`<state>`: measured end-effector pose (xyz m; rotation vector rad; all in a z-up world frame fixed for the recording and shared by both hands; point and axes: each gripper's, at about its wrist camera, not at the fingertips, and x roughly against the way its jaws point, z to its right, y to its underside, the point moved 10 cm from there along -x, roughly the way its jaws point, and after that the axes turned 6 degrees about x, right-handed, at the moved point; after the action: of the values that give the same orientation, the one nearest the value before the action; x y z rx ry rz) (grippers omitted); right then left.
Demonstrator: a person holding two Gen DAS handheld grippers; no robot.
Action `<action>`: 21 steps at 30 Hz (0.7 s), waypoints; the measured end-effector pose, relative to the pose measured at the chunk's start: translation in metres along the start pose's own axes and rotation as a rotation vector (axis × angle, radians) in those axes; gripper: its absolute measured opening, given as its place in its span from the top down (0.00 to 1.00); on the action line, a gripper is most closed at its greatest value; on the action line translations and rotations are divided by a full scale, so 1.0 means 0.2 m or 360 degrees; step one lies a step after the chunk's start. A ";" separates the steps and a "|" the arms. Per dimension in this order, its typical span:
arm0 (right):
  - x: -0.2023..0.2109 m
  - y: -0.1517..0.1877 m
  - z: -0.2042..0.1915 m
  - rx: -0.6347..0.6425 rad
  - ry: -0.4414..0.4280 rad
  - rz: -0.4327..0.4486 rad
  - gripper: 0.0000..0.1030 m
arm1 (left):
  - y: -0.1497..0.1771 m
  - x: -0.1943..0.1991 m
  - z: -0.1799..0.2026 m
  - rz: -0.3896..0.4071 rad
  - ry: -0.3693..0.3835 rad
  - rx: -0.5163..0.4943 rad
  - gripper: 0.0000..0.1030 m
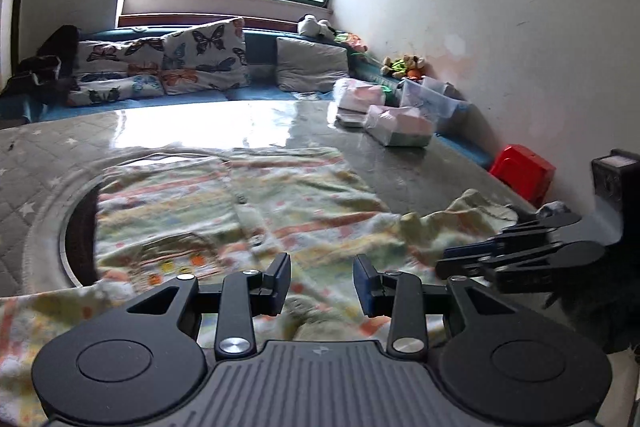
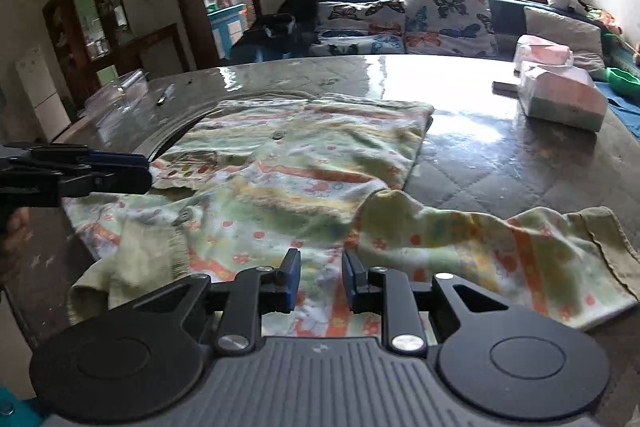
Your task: Fold clothes
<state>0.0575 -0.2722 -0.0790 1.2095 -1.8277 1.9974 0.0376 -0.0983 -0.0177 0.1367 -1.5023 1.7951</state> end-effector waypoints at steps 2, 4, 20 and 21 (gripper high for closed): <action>0.01 -0.01 0.05 -0.0017 0.0051 0.0022 0.79 | 0.00 -0.02 0.06 0.0001 0.0055 -0.0043 0.64; 0.02 -0.02 0.13 -0.0026 0.0128 0.0055 0.78 | 0.03 -0.05 0.10 -0.0030 0.0082 -0.0087 0.64; 0.07 0.08 1.06 -0.0461 0.0722 0.0121 0.70 | 0.32 -0.14 0.06 -0.0284 0.0067 -0.0080 0.63; 0.06 0.08 1.07 -0.0444 0.0729 0.0114 0.67 | 0.31 -0.14 0.06 -0.0285 0.0068 -0.0081 0.63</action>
<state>0.1334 -0.4730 -0.1009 0.5592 -1.8417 1.7832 0.0145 -0.1223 -0.0793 0.1997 -1.4570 1.6072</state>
